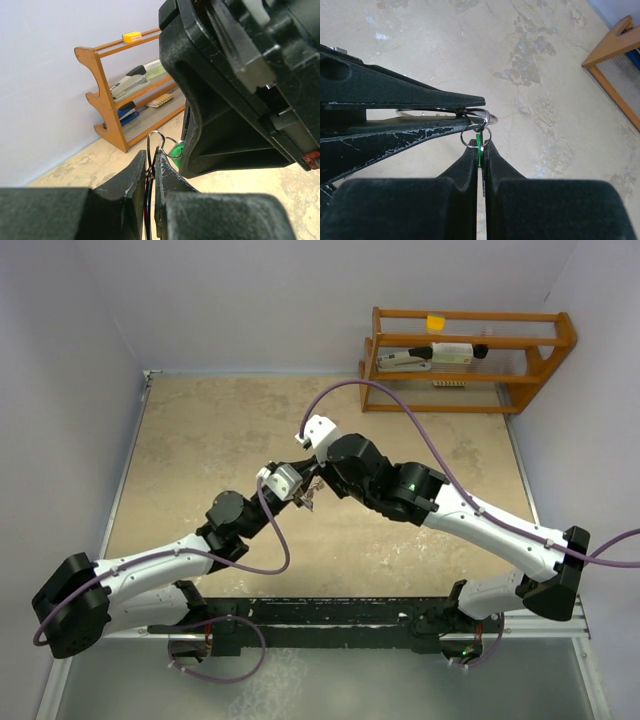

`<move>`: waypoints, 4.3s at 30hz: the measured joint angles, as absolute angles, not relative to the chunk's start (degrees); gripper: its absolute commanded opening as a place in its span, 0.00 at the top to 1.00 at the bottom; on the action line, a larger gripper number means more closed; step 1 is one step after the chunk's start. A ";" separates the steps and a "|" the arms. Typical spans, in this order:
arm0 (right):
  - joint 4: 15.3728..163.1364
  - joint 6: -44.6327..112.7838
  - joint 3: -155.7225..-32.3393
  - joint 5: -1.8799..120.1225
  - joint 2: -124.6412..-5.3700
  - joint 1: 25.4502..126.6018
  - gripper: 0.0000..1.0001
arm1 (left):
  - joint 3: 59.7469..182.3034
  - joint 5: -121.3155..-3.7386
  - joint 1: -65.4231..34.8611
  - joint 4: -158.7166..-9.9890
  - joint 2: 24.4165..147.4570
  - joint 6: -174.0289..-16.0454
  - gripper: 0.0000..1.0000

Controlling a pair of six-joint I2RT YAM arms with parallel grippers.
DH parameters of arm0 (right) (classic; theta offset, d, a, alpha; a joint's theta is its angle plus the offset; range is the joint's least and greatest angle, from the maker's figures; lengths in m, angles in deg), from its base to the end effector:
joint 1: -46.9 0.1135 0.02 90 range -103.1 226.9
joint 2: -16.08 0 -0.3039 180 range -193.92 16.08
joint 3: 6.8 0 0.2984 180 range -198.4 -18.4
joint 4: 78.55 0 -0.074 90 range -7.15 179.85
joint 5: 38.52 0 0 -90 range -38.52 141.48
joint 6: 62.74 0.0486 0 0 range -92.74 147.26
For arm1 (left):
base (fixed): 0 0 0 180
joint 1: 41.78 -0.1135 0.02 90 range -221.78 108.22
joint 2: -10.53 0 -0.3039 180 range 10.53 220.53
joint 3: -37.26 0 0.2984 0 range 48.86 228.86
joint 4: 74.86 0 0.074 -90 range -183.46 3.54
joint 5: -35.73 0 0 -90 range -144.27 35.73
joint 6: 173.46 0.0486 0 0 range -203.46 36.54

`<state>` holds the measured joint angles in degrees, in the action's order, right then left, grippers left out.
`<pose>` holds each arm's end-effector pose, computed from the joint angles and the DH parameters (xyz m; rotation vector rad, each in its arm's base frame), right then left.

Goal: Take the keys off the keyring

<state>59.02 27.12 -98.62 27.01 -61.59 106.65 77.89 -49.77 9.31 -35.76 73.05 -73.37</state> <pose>0.1930 0.2910 0.4273 -0.7764 1.8686 0.2184 0.1748 -0.2105 0.3081 0.5973 1.1455 -0.5654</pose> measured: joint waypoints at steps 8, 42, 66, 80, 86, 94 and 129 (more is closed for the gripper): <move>59.41 27.45 -98.62 23.78 -61.44 107.06 1.00 | 77.89 -49.77 9.31 -38.80 71.11 -73.24 1.00; 56.84 26.48 -99.19 22.79 -59.60 106.40 1.00 | 81.08 -52.29 8.98 -36.66 76.94 -72.96 1.00; 55.44 23.10 -104.96 20.89 -61.05 106.10 1.00 | 84.12 -47.33 10.14 -34.62 81.18 -69.28 1.00; 56.05 20.93 -104.96 17.48 -61.00 106.14 1.00 | 85.41 -46.26 10.36 -33.29 84.05 -68.82 1.00; 57.05 18.66 -104.96 16.06 -60.65 106.27 1.00 | 85.39 -47.00 10.36 -33.22 83.52 -68.87 1.00; 57.45 16.45 -106.43 15.12 -60.35 106.99 1.00 | 85.37 -48.59 10.36 -33.88 81.58 -68.87 1.00; 56.29 16.50 -106.58 16.17 -60.35 107.24 1.00 | 85.13 -51.59 9.48 -36.81 79.96 -69.63 1.00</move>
